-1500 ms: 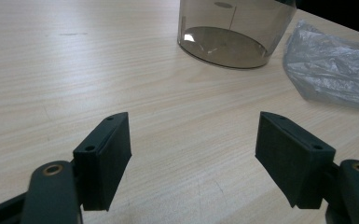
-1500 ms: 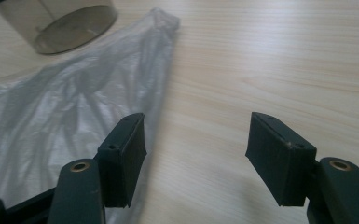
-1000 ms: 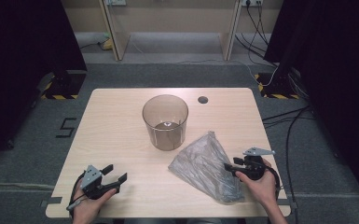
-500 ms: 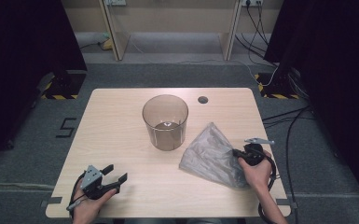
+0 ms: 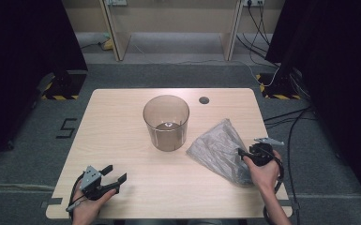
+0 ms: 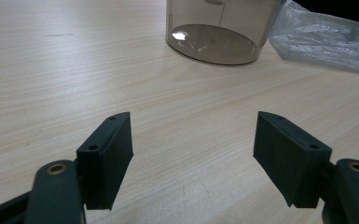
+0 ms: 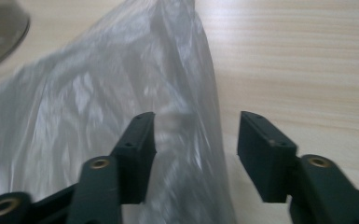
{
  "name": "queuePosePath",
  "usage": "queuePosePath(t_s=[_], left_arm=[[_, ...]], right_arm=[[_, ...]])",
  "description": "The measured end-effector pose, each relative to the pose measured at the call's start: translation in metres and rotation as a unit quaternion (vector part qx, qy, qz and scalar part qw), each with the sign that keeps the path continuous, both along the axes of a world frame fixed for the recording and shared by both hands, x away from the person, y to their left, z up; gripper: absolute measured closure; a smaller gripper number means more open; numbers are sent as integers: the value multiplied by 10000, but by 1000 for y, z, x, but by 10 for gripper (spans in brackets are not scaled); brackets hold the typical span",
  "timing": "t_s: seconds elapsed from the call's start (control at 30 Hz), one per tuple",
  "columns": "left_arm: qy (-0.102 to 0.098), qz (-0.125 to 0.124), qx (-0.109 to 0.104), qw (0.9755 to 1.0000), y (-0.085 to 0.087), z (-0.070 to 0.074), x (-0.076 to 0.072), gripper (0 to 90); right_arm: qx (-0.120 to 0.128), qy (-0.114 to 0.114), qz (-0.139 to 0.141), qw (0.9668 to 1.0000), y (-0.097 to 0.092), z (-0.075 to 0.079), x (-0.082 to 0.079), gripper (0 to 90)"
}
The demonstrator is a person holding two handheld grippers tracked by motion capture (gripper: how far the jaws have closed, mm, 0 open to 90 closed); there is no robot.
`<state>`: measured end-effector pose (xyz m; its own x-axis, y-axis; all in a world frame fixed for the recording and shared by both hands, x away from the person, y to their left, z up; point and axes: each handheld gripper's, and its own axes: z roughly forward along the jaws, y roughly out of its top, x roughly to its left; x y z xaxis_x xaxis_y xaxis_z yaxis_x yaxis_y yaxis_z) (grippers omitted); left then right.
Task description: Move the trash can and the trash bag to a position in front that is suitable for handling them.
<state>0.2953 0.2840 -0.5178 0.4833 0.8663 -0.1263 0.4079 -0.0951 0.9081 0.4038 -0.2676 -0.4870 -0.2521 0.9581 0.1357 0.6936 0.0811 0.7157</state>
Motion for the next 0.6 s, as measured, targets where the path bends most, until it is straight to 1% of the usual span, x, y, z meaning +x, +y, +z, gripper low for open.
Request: queuePosePath(t_s=[0.03, 0.07, 0.1, 0.13, 0.17, 0.2, 0.23, 0.27, 0.3, 0.33, 0.37, 0.4, 0.43, 0.47, 0.5, 0.53, 0.57, 0.6], left_arm=[[0, -1, 3, 10000, 0, 0, 0, 271], [-1, -9, 11, 10000, -1, 0, 0, 271], [1, -15, 6, 10000, -1, 0, 0, 272], [0, -21, 12, 10000, -2, 0, 0, 271], [0, -25, 8, 10000, -2, 0, 0, 271], [0, -25, 4, 10000, -2, 0, 0, 271], [-2, -25, 5, 10000, -3, 0, 1, 271], [-2, -25, 5, 10000, -3, 0, 1, 271], [-8, -37, 13, 10000, -3, 1, 0, 271], [-11, -38, 13, 10000, -3, 1, 0, 271], [-9, -36, 14, 10000, -3, 1, -1, 271], [-9, -36, 14, 10000, -3, 1, -1, 271], [-1, -30, 15, 10000, -2, 0, 0, 271], [-1, -30, 15, 10000, -2, 0, 0, 271], [-4, -30, 9, 10000, -2, 0, 0, 271], [-8, -31, 9, 10000, -2, 0, 0, 271], [-14, -32, 9, 10000, -2, 1, 0, 272], [-19, -34, 4, 10000, -2, 1, -1, 272]], right_arm=[[-99, 121, 171, 9997, -12, 0, -7, 428], [-99, 121, 171, 9997, -12, 0, -7, 428], [-73, 167, 175, 9997, -17, 1, -13, 445], [143, 245, 224, 9993, -24, 2, -26, 475], [224, 300, 273, 9989, -25, 2, -33, 486], [243, 320, 324, 9987, -26, 1, -37, 494], [240, 397, 366, 9983, -25, 0, -44, 498], [240, 397, 366, 9983, -25, 0, -44, 498], [273, 553, 485, 9969, -21, -4, -55, 507], [305, 583, 509, 9965, -18, -6, -60, 508], [286, 652, 568, 9958, -14, -8, -65, 509], [286, 652, 568, 9958, -14, -8, -65, 509], [315, 722, 807, 9936, -3, -8, -74, 510], [315, 722, 807, 9936, -3, -8, -74, 510], [252, 802, 1166, 9896, 11, -4, -80, 500], [252, 802, 1166, 9896, 11, -4, -80, 500], [225, 801, 1289, 9882, 17, -1, -81, 493], [200, 728, 1364, 9878, 20, 4, -79, 479]])
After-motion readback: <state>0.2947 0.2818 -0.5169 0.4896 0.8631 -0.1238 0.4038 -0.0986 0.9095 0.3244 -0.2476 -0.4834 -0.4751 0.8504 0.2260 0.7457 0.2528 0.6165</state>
